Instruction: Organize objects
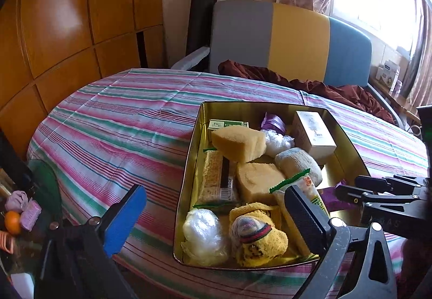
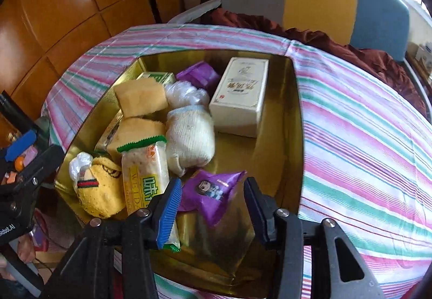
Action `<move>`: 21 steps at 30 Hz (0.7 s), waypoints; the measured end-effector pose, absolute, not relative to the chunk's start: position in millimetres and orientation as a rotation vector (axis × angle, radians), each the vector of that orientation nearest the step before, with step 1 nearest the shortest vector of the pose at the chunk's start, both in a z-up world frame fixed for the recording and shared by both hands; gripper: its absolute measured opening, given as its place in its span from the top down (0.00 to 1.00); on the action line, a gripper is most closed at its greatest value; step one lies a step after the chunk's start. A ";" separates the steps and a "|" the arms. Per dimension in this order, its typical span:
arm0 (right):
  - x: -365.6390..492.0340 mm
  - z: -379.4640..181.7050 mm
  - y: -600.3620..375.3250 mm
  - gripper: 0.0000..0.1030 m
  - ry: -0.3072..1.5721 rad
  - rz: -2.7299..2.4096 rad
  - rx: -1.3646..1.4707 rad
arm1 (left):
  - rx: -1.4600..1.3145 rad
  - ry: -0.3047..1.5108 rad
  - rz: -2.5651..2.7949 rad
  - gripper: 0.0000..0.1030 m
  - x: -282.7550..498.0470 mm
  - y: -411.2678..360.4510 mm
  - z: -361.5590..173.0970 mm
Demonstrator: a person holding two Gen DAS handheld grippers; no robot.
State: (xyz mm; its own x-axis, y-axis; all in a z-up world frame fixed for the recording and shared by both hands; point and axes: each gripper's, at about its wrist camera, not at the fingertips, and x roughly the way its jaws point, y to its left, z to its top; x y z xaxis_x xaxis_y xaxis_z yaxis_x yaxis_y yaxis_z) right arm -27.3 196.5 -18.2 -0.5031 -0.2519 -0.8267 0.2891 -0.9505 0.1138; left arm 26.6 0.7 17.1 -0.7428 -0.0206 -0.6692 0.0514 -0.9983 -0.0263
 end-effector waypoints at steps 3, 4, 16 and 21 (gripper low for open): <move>-17.4 -6.5 203.7 0.53 0.009 -2.587 1.298 | 1.091 0.068 -2.906 0.00 30.3 2.7 19.5; -13.7 -2.6 205.4 0.53 -0.001 -2.624 1.276 | 1.086 0.066 -2.905 0.00 32.2 4.0 20.1; 10.5 11.3 208.0 0.46 0.002 -2.817 1.181 | 1.033 0.064 -2.920 0.00 47.3 10.8 21.9; 9.0 7.3 204.1 0.46 0.010 -2.806 1.196 | 1.026 0.067 -2.908 0.00 47.9 9.8 20.7</move>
State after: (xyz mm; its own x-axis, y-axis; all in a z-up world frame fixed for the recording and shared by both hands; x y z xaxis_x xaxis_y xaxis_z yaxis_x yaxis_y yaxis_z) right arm 9.0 204.1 7.3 -0.6888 -0.0815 -0.7204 0.0867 -0.9958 0.0298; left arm 47.9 9.8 20.7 -0.7771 -0.0395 -0.6282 0.0683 -0.9974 -0.0219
